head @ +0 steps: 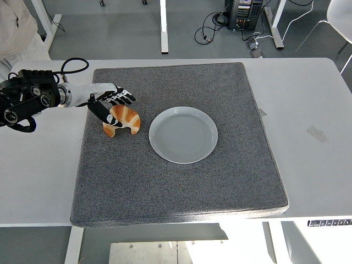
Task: Place the bread on the plate
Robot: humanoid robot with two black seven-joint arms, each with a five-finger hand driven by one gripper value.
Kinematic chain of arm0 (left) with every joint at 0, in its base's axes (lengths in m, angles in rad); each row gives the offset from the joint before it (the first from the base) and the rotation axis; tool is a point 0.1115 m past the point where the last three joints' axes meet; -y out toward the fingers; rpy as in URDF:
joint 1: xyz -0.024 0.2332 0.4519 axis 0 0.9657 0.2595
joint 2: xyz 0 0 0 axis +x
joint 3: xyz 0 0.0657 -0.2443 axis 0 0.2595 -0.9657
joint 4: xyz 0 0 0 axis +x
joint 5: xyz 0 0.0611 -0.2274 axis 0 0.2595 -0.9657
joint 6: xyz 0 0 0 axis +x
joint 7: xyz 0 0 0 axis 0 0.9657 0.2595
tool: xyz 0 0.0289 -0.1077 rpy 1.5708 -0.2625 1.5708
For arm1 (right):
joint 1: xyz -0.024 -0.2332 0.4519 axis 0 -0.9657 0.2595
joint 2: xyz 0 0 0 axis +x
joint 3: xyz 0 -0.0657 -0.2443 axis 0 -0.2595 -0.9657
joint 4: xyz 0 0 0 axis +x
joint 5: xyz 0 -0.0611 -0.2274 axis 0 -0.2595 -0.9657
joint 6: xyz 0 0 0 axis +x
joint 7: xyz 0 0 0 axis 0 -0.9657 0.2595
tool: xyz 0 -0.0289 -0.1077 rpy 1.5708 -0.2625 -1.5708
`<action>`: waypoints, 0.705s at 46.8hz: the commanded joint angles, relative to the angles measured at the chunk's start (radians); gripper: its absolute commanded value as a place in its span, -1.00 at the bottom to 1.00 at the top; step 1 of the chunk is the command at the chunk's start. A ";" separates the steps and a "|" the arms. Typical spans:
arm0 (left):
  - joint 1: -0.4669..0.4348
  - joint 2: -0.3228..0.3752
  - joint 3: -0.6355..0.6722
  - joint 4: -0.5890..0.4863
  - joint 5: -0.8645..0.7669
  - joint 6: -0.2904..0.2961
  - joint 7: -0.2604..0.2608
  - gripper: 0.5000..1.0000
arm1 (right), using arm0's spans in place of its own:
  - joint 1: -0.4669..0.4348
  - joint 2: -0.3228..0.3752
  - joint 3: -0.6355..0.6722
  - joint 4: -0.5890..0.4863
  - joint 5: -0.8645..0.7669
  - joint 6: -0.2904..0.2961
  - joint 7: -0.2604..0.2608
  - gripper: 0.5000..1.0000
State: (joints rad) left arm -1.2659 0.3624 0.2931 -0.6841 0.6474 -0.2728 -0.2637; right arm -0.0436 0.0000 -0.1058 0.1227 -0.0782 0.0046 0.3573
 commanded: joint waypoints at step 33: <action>0.039 0.000 -0.006 0.003 0.031 0.046 -0.003 -1.00 | -0.001 0.000 0.000 -0.003 0.000 -0.002 0.000 1.00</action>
State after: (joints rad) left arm -1.2247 0.3612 0.2908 -0.6810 0.6782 -0.2283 -0.2670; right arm -0.0445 0.0000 -0.1058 0.1197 -0.0782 0.0028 0.3569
